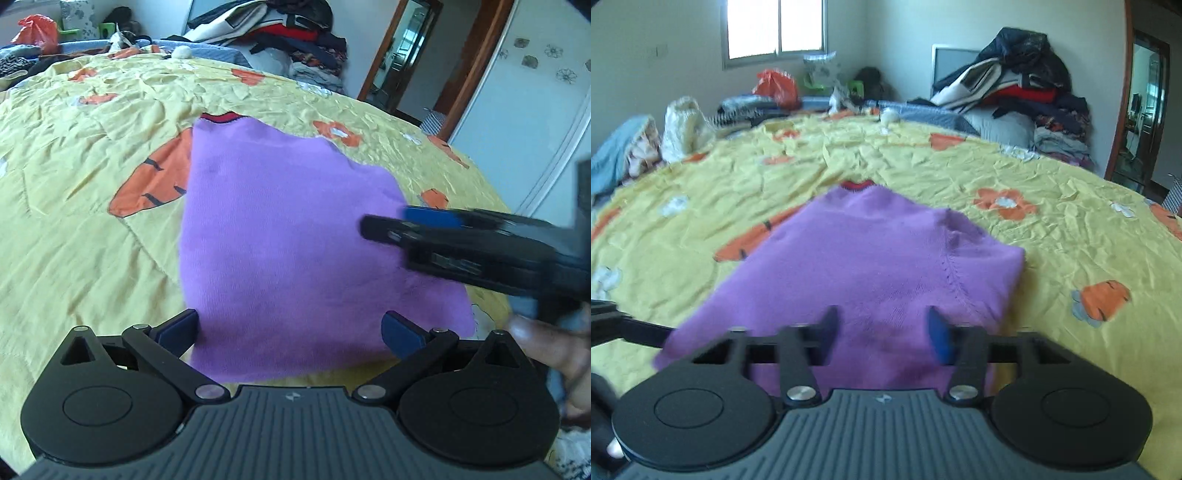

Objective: Fold small clothes

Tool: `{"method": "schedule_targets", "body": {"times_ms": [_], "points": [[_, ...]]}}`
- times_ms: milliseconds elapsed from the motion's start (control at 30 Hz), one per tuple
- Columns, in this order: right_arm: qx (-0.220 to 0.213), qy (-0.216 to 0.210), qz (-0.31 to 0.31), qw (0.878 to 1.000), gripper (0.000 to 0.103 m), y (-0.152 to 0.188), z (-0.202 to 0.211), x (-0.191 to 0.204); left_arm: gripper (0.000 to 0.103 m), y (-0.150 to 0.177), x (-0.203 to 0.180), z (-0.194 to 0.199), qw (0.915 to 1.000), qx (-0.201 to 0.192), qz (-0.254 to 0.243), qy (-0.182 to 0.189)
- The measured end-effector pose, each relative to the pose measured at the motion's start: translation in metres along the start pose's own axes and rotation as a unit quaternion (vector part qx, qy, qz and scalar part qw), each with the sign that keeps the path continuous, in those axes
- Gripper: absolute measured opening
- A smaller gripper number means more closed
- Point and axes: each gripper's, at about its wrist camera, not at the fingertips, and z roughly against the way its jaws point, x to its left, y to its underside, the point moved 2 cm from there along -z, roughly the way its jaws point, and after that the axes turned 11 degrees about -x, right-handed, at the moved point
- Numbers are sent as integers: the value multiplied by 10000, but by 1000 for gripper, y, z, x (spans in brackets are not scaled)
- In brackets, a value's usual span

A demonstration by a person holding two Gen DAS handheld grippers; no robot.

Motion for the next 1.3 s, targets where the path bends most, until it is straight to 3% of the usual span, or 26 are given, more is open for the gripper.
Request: {"method": "schedule_targets", "body": {"times_ms": [100, 233, 333, 400, 567, 733, 767, 833, 1033, 1100, 1133, 1200, 1300], "points": [[118, 187, -58, 9997, 39, 4, -21, -16, 103, 8, 1, -14, 9994, 293, -77, -177], [310, 430, 63, 9986, 42, -12, -15, -7, 103, 12, 2, -8, 9993, 287, -162, -199], [223, 508, 22, 9985, 57, -20, -14, -6, 103, 5, 2, 4, 9999, 126, 9, -78], [172, 589, 13, 9981, 73, -23, -18, -8, 103, -4, -2, 11, 10000, -66, 22, -69], [319, 513, -10, 9982, 76, -24, -32, -8, 103, -22, -8, -6, 9999, -125, 0, -113], [434, 602, -91, 9972, 99, -7, -41, -11, 103, -10, -9, -36, 9986, 229, -297, -374], [428, 630, -165, 9970, 103, -4, -39, -14, 103, -7, -10, -36, 9979, 157, -471, -404], [405, 584, -369, 9968, 103, 0, -28, -18, 103, -3, -12, -32, 9961, 167, -728, -462], [383, 835, -780, 9927, 103, 36, 47, -3, 103, 8, 12, 5, 9991, 152, -37, -396], [183, 718, -1059, 9916, 103, 54, 78, 7, 103, 17, 17, 17, 9989, 249, 103, -386], [295, 667, -1132, 9909, 103, 62, 87, 13, 103, 22, 17, 22, 9988, 271, 111, -381], [693, 621, -985, 9908, 103, 74, 92, 26, 103, 31, 16, 28, 9987, 310, 91, -400], [719, 808, -537, 9927, 103, 81, 93, 40, 103, 37, 13, 32, 9986, 254, 62, -465]]}}
